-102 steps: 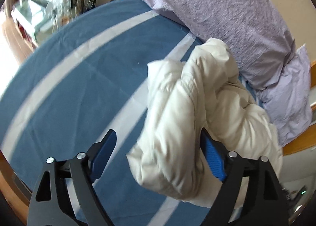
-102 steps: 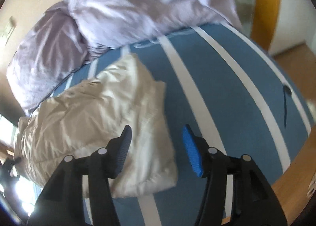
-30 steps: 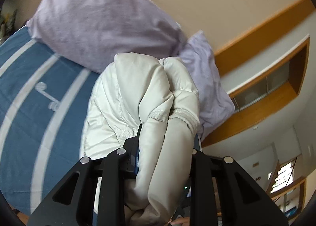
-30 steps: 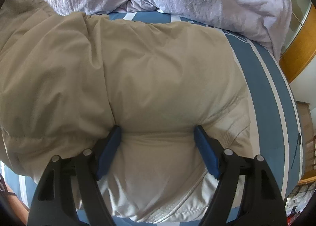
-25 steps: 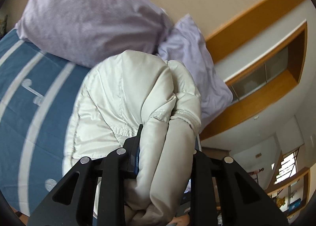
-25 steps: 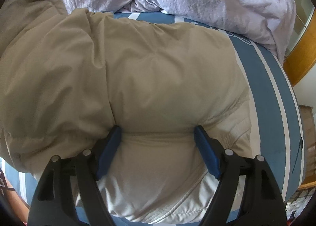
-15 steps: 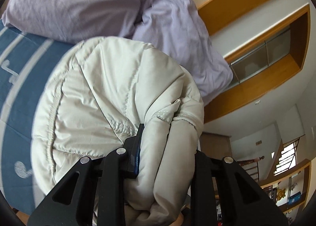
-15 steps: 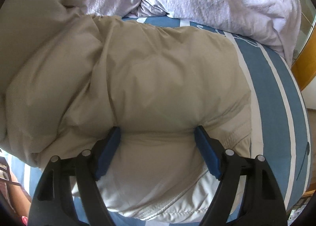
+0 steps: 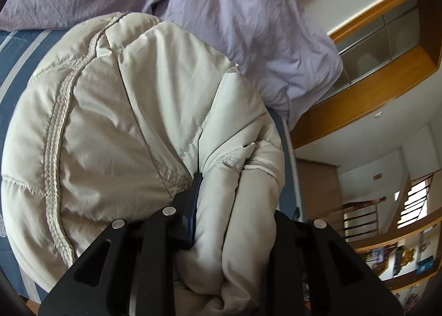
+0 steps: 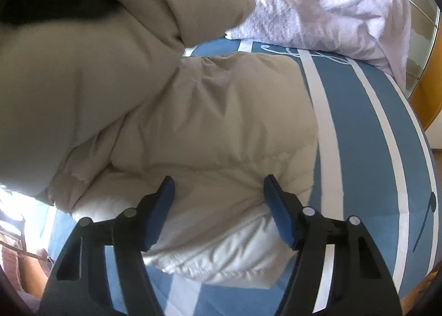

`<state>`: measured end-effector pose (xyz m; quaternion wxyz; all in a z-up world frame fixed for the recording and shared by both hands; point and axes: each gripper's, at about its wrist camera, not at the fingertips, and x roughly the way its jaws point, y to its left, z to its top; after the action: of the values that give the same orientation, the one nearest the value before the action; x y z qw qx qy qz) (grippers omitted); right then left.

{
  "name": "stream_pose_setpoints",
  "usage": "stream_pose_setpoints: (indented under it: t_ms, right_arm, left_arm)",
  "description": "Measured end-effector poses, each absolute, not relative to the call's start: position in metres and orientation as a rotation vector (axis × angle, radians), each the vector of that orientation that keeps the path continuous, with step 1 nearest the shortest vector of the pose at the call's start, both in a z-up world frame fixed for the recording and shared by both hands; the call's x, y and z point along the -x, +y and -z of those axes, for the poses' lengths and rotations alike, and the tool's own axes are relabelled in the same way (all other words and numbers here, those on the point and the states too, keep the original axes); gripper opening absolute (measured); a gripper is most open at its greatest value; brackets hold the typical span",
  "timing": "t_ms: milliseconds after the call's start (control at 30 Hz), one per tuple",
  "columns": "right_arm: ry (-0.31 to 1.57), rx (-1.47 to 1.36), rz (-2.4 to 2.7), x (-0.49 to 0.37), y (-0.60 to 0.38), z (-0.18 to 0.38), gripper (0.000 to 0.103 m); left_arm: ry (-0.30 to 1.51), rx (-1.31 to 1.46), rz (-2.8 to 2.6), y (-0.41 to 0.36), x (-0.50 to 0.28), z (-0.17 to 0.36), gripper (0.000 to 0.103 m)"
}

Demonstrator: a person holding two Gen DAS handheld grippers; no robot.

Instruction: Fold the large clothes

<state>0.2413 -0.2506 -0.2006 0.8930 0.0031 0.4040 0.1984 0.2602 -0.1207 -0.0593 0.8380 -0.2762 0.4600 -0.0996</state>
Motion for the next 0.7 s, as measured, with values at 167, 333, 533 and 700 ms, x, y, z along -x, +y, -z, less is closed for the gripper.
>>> stream_pose_setpoints:
  t_ms: [167,333,533,700]
  right_arm:
    - [0.823,-0.002,-0.436,-0.233,-0.262,0.202,0.063]
    - [0.825,-0.005,-0.43,-0.228,-0.277,0.206,0.063]
    - [0.855,-0.038,-0.425,-0.225,-0.294,0.216,0.063]
    - [0.854,-0.033,-0.437,-0.224,-0.298,0.217,0.063]
  left_arm:
    - [0.99,0.481,0.164,-0.146,-0.264,0.071,0.024]
    - [0.99,0.39,0.114,-0.167,-0.265,0.078,0.024]
    - [0.976,0.307,0.065,-0.184,-0.268,0.082,0.027]
    - [0.962,0.24,0.013,-0.195,-0.266,0.081,0.032]
